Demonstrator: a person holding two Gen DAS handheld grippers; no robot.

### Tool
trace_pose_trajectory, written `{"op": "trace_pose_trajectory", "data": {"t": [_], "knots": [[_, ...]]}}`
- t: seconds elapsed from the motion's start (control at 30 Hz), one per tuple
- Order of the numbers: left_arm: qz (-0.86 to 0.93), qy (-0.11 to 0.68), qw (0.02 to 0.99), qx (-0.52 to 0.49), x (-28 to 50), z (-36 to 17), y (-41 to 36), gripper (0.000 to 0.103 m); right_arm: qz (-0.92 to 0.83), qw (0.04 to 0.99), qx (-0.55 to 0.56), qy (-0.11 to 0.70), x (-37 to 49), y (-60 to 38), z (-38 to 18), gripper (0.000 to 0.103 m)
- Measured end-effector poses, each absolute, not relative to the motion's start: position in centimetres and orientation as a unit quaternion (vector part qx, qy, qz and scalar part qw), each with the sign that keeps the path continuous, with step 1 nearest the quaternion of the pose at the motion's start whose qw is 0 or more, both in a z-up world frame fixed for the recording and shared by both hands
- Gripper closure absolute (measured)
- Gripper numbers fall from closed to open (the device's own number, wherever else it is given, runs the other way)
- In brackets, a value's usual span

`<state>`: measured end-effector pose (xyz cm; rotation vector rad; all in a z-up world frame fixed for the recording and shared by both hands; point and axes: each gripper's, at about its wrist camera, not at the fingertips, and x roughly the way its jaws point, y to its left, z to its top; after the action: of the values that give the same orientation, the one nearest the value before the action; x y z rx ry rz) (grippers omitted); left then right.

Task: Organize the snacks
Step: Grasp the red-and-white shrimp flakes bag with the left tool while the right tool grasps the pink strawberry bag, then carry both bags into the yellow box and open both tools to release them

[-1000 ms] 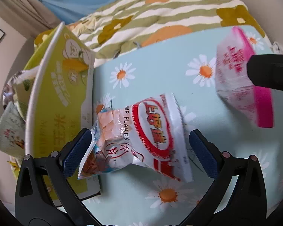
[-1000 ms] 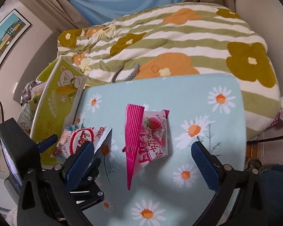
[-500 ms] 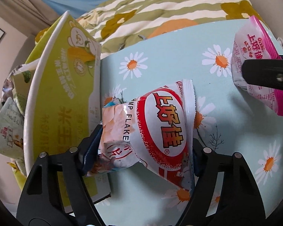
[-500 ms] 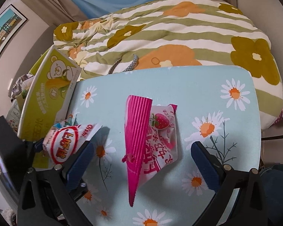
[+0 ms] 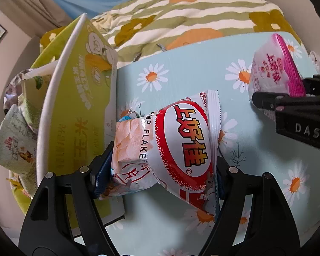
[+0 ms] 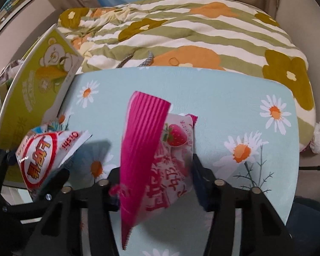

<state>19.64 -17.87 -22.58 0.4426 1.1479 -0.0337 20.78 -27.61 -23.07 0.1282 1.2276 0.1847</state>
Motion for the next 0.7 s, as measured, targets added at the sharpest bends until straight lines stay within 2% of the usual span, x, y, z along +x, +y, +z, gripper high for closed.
{"op": "trace_pose_trajectory", "data": {"t": [0.1,0.4,0.7], "knots": [[-0.015,0.533,0.822,0.202,19.4,-21.9,-18.0,0.029,0.089,0.817,0.047,0.567,20.3,-27.4,-22.4,0.065],[-0.008,0.504,0.843,0.188,18.5,-18.1,-18.4,0.029,0.104,0.834,0.056,0.539,18.8,-27.9,-18.1,0.065],[0.002,0.454,0.880,0.141,17.0,-10.1,-16.9,0.029,0.133,0.860,0.043,0.491,17.1,-26.9,-10.5,0.065]]}}
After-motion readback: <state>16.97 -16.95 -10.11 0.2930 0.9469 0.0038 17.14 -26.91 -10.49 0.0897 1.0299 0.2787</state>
